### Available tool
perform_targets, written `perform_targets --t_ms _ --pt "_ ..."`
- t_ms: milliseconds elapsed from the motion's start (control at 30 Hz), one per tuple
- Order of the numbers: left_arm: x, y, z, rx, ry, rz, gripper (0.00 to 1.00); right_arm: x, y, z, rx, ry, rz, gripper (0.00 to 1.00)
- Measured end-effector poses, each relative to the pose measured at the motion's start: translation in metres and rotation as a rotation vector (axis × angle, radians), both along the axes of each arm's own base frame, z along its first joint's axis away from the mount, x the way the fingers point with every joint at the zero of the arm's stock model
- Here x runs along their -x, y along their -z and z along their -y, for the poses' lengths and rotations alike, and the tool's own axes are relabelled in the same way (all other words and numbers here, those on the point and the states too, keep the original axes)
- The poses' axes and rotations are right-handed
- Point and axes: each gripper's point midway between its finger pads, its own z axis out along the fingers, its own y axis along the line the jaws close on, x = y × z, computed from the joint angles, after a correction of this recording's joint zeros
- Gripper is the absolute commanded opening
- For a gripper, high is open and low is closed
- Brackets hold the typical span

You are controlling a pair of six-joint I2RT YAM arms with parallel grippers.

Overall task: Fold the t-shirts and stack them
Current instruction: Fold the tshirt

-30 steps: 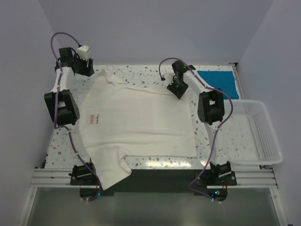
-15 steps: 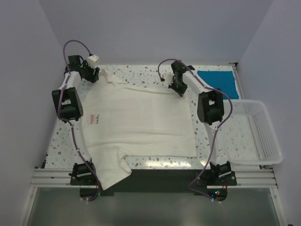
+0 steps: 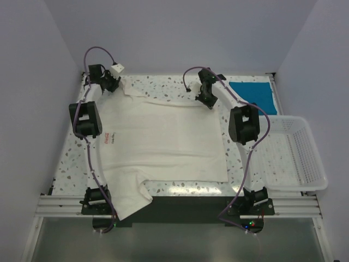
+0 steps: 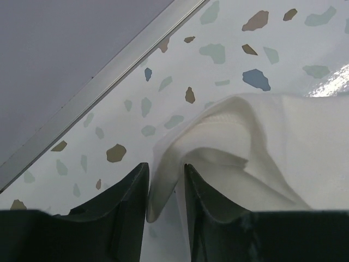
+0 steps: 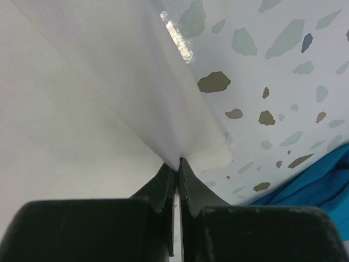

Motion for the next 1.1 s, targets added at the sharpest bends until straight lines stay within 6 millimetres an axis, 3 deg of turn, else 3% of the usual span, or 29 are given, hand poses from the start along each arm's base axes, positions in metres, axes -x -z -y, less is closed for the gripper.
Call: perform_targets --t_ms 167,433,600,767,867,1100 --pt "-0.007 -0.005 0.0 -0.013 0.009 0.029 0.0 -0.006 -0.003 0.002 0.012 0.008 0.027 0.0" --pt "-0.015 -0.029 -0.001 -0.015 0.004 0.103 0.0 -0.036 -0.015 0.003 0.028 0.033 0.165 0.0" --pt "-0.007 -0.071 0.001 -0.028 0.01 0.142 0.0 -0.048 -0.023 0.002 0.023 0.034 0.221 0.0" --pt "0.016 -0.123 -0.001 -0.07 0.018 0.172 0.0 -0.048 -0.034 0.002 0.018 0.025 0.245 0.0" --pt "0.033 -0.14 -0.003 -0.096 0.014 0.151 0.0 -0.045 -0.044 0.003 0.017 0.013 0.257 0.0" --pt "0.083 -0.151 -0.016 -0.158 -0.056 -0.006 0.0 -0.035 -0.064 0.003 0.003 -0.037 0.268 0.0"
